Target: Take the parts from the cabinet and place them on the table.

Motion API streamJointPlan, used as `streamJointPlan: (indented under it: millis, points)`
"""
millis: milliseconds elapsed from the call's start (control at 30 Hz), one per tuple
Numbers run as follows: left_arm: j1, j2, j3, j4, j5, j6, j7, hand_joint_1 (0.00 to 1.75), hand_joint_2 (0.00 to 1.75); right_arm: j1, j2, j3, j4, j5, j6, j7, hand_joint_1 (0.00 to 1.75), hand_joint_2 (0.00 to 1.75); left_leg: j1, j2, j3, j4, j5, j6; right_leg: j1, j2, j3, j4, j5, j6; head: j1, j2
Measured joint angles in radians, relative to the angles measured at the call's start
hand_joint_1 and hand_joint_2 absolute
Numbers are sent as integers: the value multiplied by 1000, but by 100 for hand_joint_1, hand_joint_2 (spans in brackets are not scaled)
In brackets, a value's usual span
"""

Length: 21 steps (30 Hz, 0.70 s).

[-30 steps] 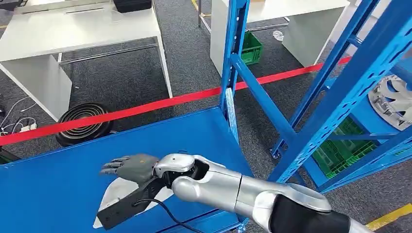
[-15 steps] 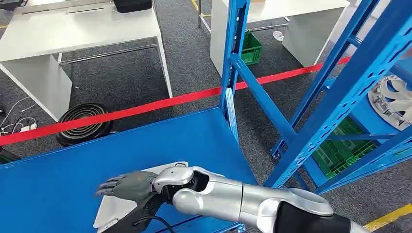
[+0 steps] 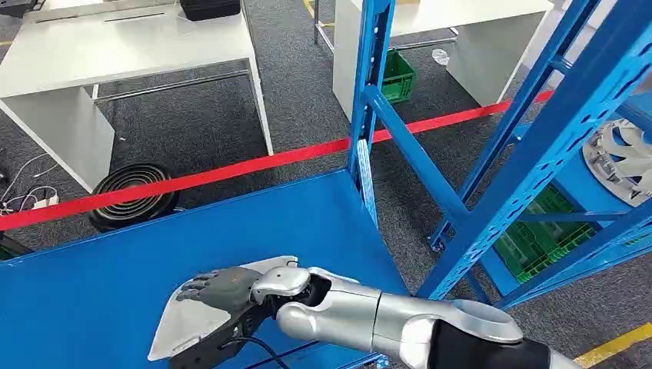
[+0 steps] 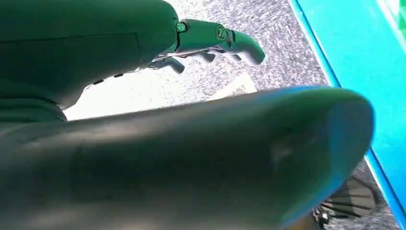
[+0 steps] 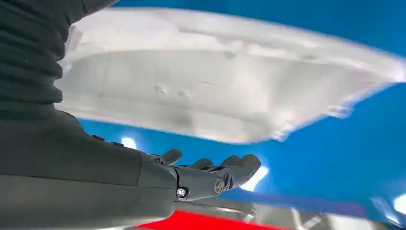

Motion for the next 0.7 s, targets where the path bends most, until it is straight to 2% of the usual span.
streamJointPlan:
  millis: [333, 533, 567, 600, 700]
  points:
    - [0, 0, 8, 0, 1, 1, 1, 0, 0, -17, 44, -2, 199, 14, -49, -18, 0, 175, 0, 0, 0, 0, 0, 0, 0, 0, 0, 0, 0, 0, 0, 0]
    - [0, 0, 13, 0, 1, 1, 1, 0, 0, -23, 60, -3, 247, 14, -53, -24, 0, 175, 0, 0, 0, 0, 0, 0, 0, 0, 0, 0, 0, 0, 0, 0]
    - [0, -1, 15, 0, 1, 1, 1, 0, 0, -24, 61, -3, 251, 14, -54, -24, 26, 175, 0, 0, 1, 0, 0, 0, 0, 0, 0, 0, 0, 0, 0, 0]
    - [0, -1, 15, 0, 1, 1, 1, 0, 0, -25, 62, -3, 254, 14, -55, -24, 175, 175, 0, 0, 1, 0, 0, 0, 0, 0, 0, 0, 0, 0, 0, 0]
    - [0, -1, 16, 0, 1, 1, 1, 0, 0, -27, 68, -4, 270, 14, -56, -33, 175, 175, 0, 0, 1, 0, 0, 0, 0, 0, 0, 0, 0, 0, 0, 0]
